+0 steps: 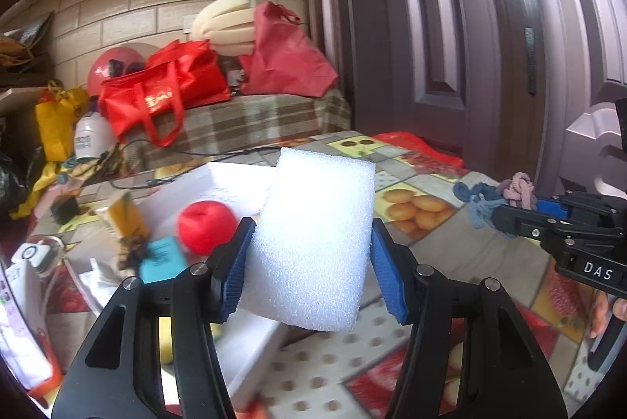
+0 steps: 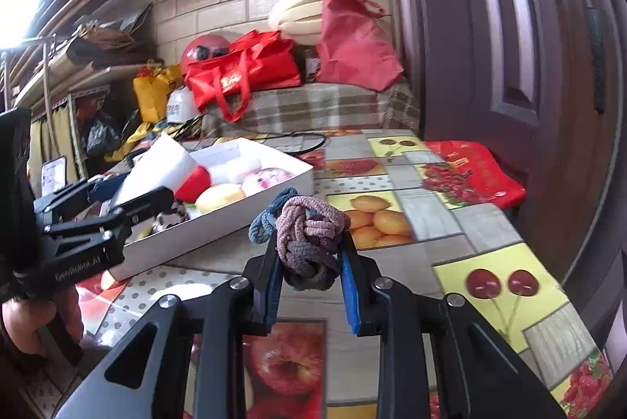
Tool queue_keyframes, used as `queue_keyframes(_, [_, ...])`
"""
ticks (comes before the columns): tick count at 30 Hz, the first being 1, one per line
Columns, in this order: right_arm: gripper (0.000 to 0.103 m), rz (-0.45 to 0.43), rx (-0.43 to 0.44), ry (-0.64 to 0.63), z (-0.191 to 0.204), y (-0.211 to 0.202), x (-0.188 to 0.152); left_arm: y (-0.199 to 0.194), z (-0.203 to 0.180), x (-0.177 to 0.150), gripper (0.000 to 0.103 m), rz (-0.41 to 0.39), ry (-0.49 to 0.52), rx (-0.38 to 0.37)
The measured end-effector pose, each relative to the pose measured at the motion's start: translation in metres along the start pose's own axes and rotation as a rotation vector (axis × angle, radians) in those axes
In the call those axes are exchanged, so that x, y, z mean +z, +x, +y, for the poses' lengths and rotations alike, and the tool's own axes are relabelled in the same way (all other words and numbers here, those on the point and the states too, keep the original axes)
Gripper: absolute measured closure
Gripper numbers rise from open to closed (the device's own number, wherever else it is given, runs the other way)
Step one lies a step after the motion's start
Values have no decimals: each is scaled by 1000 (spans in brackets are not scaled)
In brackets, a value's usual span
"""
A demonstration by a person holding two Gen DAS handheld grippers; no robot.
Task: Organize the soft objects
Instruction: 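Carry the foam block and hair ties into the white tray and open both tools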
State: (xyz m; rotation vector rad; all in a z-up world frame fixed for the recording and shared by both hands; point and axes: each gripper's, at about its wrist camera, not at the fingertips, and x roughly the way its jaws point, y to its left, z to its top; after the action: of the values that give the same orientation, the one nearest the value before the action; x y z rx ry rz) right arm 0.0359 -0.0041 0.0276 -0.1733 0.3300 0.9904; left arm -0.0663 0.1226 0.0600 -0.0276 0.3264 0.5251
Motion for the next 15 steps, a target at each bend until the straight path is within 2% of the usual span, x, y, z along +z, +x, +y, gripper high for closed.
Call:
queue_keyframes(6, [76, 14, 41, -37, 26, 20, 6, -2, 44, -4, 45, -2, -29, 100])
queue_keyframes(9, [77, -11, 50, -58, 41, 27, 10, -2, 68, -7, 45, -11, -39, 166])
queue_keyframes(15, [76, -11, 102, -97, 71, 49, 19, 9, 129, -12, 45, 24, -159, 281])
